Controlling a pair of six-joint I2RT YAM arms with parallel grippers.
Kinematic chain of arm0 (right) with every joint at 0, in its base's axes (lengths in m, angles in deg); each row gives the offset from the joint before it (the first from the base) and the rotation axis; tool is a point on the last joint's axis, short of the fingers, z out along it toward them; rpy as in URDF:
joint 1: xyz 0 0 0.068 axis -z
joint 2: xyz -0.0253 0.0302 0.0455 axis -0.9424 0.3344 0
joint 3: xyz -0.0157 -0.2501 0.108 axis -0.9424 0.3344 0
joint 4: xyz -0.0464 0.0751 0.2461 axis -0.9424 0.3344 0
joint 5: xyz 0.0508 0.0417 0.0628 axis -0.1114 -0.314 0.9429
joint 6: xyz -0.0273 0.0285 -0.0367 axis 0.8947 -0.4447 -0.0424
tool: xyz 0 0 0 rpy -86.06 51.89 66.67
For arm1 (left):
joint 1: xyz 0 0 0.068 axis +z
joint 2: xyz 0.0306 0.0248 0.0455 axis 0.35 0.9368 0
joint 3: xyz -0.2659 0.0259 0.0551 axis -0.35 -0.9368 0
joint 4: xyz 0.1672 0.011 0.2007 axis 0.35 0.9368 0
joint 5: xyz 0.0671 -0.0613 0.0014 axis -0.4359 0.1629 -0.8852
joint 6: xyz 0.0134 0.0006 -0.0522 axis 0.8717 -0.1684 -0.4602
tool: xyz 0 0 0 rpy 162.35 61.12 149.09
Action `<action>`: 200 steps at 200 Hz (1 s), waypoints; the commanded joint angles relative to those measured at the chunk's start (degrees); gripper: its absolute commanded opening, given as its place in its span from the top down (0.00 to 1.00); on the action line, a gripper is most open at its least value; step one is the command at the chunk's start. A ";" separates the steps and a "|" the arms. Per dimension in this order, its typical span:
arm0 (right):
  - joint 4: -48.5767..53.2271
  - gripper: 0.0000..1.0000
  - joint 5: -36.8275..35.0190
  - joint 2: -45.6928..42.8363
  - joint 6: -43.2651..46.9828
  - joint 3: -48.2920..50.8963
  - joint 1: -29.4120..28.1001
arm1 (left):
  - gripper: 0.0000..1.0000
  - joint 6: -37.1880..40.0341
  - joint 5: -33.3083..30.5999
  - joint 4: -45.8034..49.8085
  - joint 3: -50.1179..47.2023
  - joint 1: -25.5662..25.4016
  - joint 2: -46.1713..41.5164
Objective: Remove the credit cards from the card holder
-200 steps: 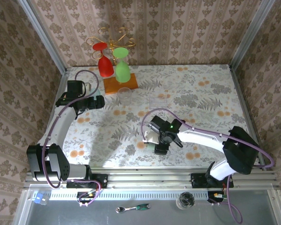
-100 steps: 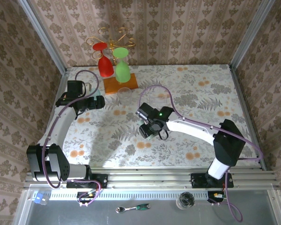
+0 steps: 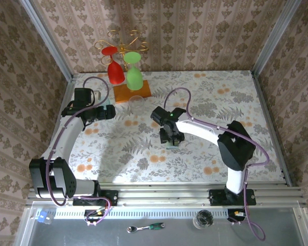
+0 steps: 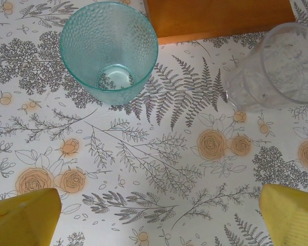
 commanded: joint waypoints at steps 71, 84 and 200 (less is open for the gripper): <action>3.68 0.36 -3.23 11.40 0.96 -8.96 3.95 | 0.00 0.55 -0.52 1.15 1.20 -0.22 0.32; 3.40 0.36 -3.17 12.01 0.94 -8.98 4.13 | 0.00 0.51 -0.50 1.24 1.21 -0.21 0.46; 5.20 0.15 -3.44 8.72 0.32 -9.23 4.22 | 0.00 0.32 -0.23 1.44 0.92 -0.70 0.05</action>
